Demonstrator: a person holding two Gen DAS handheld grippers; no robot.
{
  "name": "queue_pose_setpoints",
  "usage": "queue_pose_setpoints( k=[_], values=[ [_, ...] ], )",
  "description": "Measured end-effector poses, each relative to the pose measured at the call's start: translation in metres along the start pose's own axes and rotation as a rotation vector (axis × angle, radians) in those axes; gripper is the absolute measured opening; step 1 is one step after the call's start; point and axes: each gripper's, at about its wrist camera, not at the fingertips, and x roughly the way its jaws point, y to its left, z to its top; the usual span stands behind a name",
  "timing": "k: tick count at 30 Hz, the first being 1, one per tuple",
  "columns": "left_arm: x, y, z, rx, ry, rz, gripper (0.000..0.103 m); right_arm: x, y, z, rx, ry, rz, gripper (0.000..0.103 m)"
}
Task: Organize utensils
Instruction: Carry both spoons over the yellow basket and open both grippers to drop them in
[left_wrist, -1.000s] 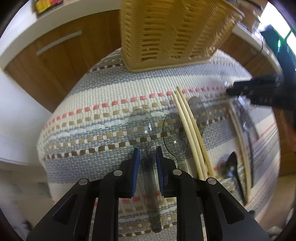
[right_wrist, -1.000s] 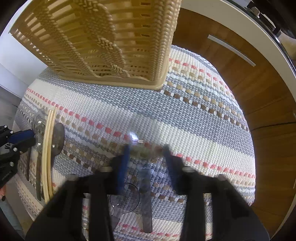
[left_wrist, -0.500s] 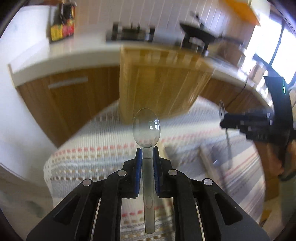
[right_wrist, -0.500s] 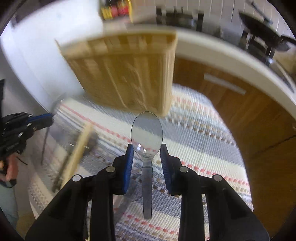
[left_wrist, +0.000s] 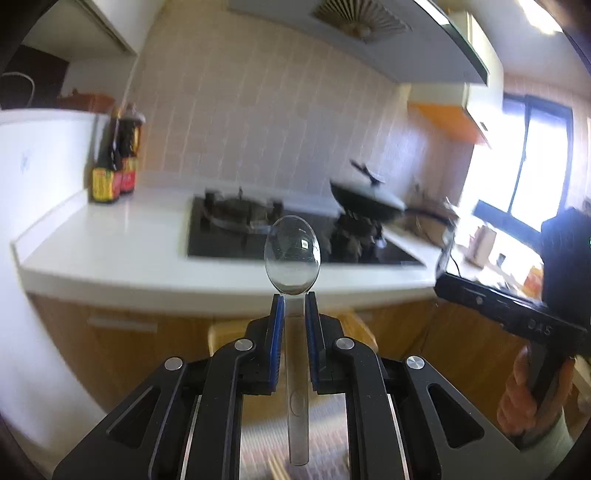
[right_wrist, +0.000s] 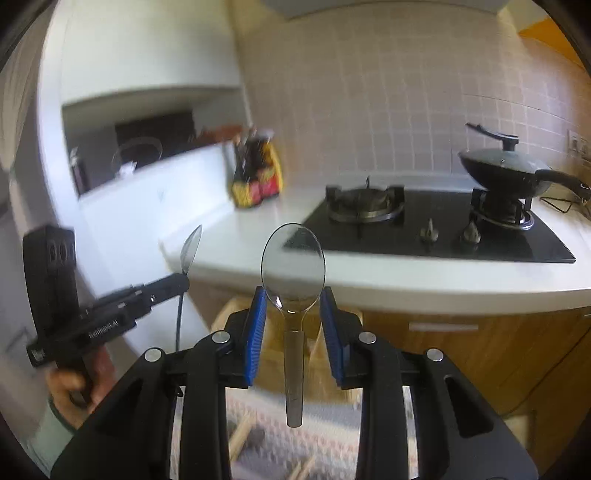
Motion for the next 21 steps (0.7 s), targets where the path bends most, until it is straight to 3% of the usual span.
queue_pose_setpoints(
  k=[4, 7, 11, 16, 21],
  values=[
    [0.018, 0.007, 0.012, -0.022, -0.102, 0.032, 0.01, 0.016, -0.017, 0.006, 0.003, -0.131, -0.075, 0.027],
    [0.032, 0.015, 0.01, -0.037, -0.155, 0.063, 0.01, 0.033, -0.022, 0.0, -0.005, -0.172, -0.143, 0.027],
    [0.048, 0.024, -0.004, -0.015, -0.191, 0.131, 0.01, 0.058, -0.027, -0.014, 0.001, -0.141, -0.155, 0.027],
    [0.059, 0.029, -0.02, -0.005, -0.2, 0.147, 0.01, 0.085, -0.028, -0.034, -0.013, -0.104, -0.197, 0.027],
    [0.059, 0.029, -0.033, 0.015, -0.174, 0.15, 0.011, 0.095, -0.033, -0.051, 0.002, -0.065, -0.186, 0.028]
  ],
)
